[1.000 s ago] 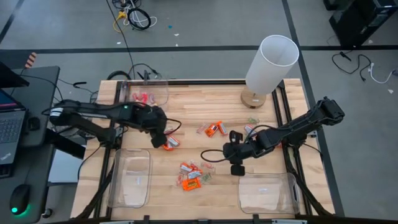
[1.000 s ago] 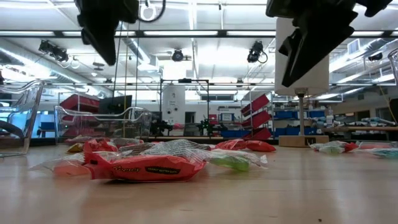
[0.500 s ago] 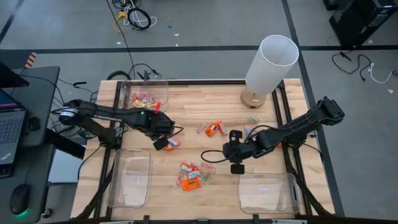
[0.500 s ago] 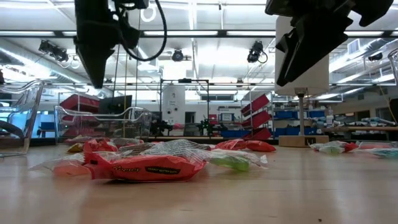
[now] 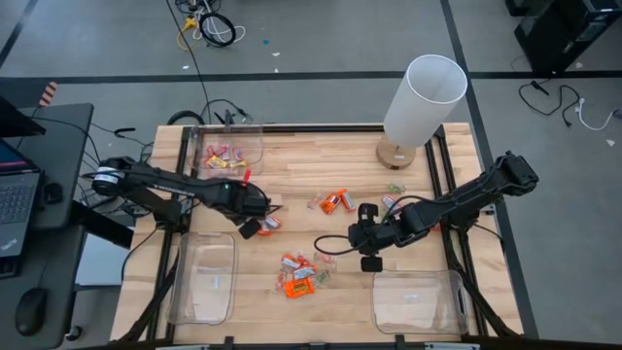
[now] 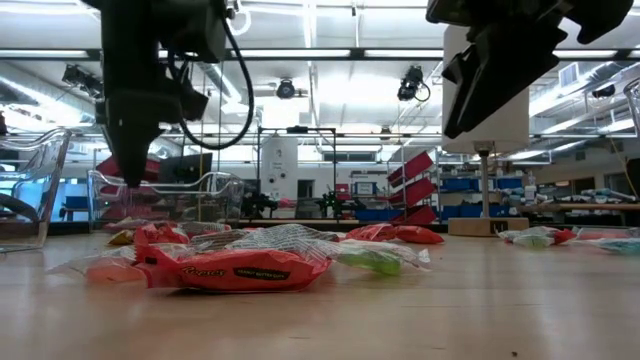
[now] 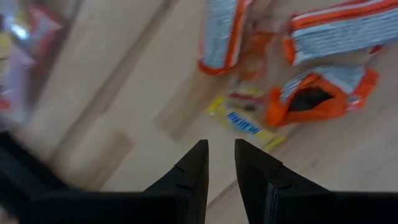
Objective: Sort candy
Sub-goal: Put the yellow candy into the top left transparent bin
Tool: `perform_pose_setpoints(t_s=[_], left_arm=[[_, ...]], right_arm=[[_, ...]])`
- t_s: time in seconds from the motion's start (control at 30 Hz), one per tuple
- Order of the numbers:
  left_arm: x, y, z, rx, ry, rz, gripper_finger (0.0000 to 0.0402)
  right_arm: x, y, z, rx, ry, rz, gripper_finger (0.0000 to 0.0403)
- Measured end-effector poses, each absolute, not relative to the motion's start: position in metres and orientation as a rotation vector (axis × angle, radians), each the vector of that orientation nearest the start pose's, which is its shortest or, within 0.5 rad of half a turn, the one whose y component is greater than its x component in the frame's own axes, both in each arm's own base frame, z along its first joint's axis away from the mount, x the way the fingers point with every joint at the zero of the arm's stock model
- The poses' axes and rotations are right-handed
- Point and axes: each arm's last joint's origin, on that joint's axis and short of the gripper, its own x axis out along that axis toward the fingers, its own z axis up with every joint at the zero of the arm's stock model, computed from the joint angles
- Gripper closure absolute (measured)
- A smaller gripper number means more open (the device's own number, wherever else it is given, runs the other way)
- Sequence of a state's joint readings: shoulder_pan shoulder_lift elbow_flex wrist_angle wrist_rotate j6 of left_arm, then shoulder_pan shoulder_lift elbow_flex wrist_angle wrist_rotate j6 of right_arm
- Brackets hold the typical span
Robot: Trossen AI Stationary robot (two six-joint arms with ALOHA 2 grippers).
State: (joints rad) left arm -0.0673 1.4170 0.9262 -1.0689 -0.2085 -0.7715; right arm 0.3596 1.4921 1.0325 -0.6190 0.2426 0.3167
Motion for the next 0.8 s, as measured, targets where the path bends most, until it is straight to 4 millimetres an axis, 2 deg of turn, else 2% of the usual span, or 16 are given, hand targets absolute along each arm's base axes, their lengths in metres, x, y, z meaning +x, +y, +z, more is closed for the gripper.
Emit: perform_pose_setpoints(t_s=[0.3,0.5,0.8], left_arm=[[0.228,-0.011,0.190,-0.470,1.336,0.645,0.0320],[0.223,-0.010,0.183,-0.479,1.355,0.671,0.0320],[0.221,-0.010,0.178,-0.482,1.360,0.680,0.0320]], right_arm=[[0.276,0.095,0.228,-0.067,1.015,-0.055,0.0275],[0.282,0.096,0.223,-0.149,0.898,-0.038,0.0275],[0.287,0.074,0.205,-0.155,0.822,-0.103,0.0275]])
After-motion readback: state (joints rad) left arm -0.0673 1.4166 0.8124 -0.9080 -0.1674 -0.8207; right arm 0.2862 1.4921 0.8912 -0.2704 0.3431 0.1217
